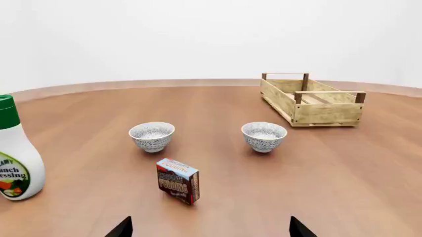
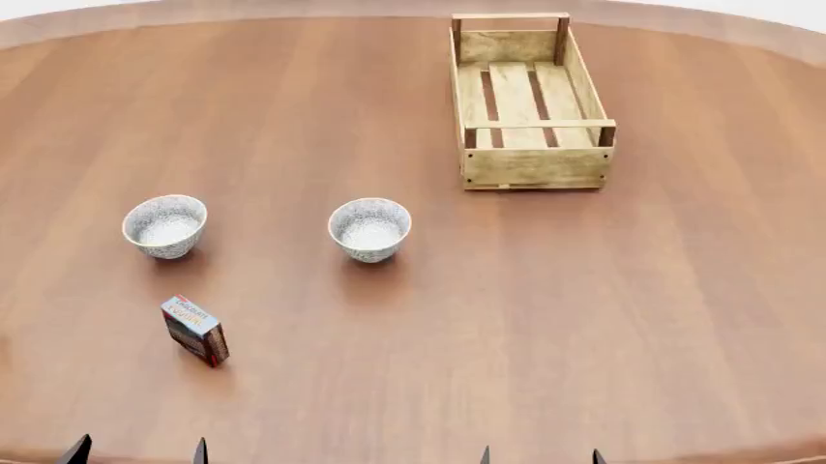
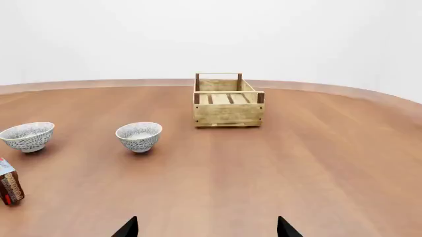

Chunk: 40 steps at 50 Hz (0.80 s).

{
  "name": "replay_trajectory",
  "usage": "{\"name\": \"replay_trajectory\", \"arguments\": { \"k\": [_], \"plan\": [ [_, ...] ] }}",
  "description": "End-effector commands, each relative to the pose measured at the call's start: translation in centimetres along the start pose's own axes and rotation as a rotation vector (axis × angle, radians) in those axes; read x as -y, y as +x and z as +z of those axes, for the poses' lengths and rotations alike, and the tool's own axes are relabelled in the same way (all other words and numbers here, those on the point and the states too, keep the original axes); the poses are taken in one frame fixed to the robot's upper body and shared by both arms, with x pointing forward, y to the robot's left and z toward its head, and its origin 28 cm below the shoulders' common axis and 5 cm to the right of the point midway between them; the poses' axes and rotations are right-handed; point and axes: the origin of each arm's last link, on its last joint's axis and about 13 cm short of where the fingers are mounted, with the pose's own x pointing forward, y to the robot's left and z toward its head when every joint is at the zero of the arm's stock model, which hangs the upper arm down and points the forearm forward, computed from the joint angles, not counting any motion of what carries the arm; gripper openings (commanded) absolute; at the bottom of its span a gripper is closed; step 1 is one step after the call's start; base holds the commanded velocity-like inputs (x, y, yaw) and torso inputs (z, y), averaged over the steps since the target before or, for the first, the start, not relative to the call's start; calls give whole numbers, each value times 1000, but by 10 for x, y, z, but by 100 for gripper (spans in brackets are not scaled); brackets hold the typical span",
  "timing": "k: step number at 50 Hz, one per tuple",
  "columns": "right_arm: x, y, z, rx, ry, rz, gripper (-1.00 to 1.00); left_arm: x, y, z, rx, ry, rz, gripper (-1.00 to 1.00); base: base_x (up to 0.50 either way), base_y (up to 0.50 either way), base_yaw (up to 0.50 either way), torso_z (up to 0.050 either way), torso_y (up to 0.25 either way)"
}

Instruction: Stack the right bowl on the left bowl and place them in the tray.

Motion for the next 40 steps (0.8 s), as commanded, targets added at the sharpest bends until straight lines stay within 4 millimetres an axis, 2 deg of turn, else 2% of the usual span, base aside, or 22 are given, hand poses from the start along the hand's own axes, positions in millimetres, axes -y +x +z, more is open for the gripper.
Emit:
{"name": "replay_trajectory", "arguments": {
  "k": [1, 32, 38, 39, 40],
  "plan": [
    [-1, 0, -1, 0, 0, 4, 100, 0, 0, 0, 1, -2, 3, 100, 0, 0, 0, 0, 0],
    [-1, 0, -1, -7, 6, 8, 100, 1, 0, 0, -12, 28, -2, 100, 0, 0, 0, 0, 0],
    [0, -7, 23, 76, 1, 11, 100, -1, -8, 27, 130, 108, 10, 100, 0, 0, 0, 0, 0],
    [1, -13, 39, 138, 1, 16, 100, -2, -13, 47, 218, 123, 15, 100, 0, 0, 0, 0, 0],
    [1, -14, 46, 164, -4, 14, 100, -3, -15, 54, 246, 126, 18, 100, 0, 0, 0, 0, 0]
  ]
}}
